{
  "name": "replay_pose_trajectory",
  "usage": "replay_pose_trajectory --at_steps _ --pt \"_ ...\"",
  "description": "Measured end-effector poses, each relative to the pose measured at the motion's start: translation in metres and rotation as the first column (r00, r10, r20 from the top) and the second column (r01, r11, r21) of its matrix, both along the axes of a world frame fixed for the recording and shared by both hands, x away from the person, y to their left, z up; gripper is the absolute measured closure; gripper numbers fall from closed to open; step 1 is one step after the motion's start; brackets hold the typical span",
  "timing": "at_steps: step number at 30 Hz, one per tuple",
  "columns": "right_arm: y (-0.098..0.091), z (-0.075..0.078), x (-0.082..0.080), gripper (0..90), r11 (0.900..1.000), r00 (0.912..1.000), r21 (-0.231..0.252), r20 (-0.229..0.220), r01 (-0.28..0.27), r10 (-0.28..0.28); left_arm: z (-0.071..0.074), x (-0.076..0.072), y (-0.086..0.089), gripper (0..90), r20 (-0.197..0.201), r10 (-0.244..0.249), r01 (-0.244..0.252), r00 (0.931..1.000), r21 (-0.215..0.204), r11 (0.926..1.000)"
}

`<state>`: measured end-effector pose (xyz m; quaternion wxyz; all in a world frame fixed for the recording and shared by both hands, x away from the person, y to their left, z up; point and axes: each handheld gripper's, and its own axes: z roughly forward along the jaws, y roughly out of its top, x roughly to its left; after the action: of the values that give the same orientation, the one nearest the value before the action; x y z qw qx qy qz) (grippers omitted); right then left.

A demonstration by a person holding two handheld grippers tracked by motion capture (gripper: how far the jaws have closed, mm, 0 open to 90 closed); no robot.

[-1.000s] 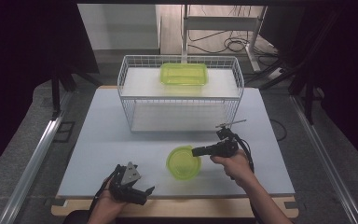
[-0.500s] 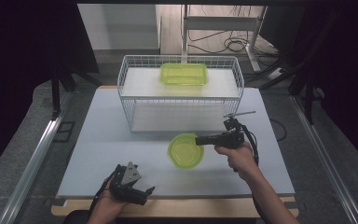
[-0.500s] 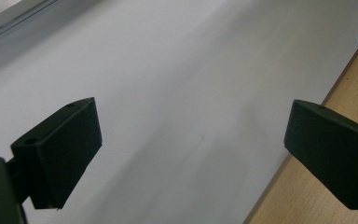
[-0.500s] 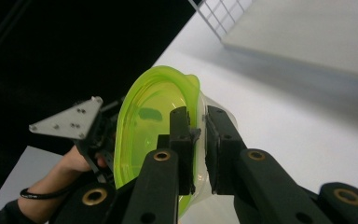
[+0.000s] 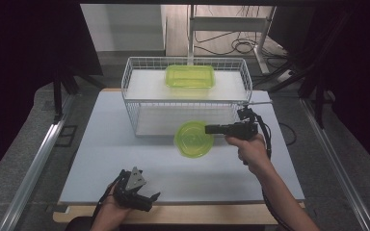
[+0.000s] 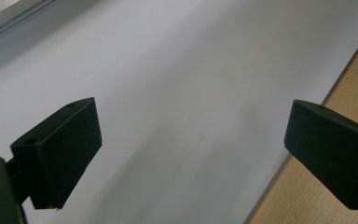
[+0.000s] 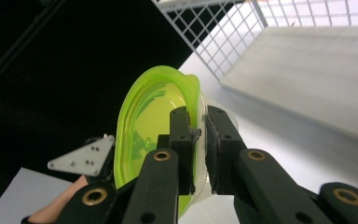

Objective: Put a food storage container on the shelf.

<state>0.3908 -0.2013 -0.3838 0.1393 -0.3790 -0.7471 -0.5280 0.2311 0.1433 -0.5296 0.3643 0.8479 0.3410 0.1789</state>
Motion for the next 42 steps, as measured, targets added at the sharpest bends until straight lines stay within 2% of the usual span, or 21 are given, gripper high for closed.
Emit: replay_pose_trajectory --at_steps 8,16,34,42 --pt "-0.002 0.019 0.01 81.9 0.9979 0.999 0.048 0.005 0.043 -0.044 0.0 0.0 0.0 3.8 0.002 0.0 0.0 1.0 -0.001 1.0" --pt "-0.002 0.037 0.018 81.9 0.9939 0.9978 0.09 0.011 0.064 -0.066 0.0 0.0 0.0 3.8 0.003 -0.002 0.002 1.0 -0.001 1.0" --pt "0.003 0.075 0.034 81.9 0.9864 0.9916 0.122 0.053 0.111 -0.118 0.0 0.0 0.0 3.8 0.002 -0.001 0.001 1.0 -0.004 1.0" --pt "0.009 0.089 0.041 81.9 0.9811 0.9864 0.136 0.071 0.138 -0.148 0.0 0.0 0.0 3.8 0.002 -0.002 0.002 1.0 0.0 1.0"
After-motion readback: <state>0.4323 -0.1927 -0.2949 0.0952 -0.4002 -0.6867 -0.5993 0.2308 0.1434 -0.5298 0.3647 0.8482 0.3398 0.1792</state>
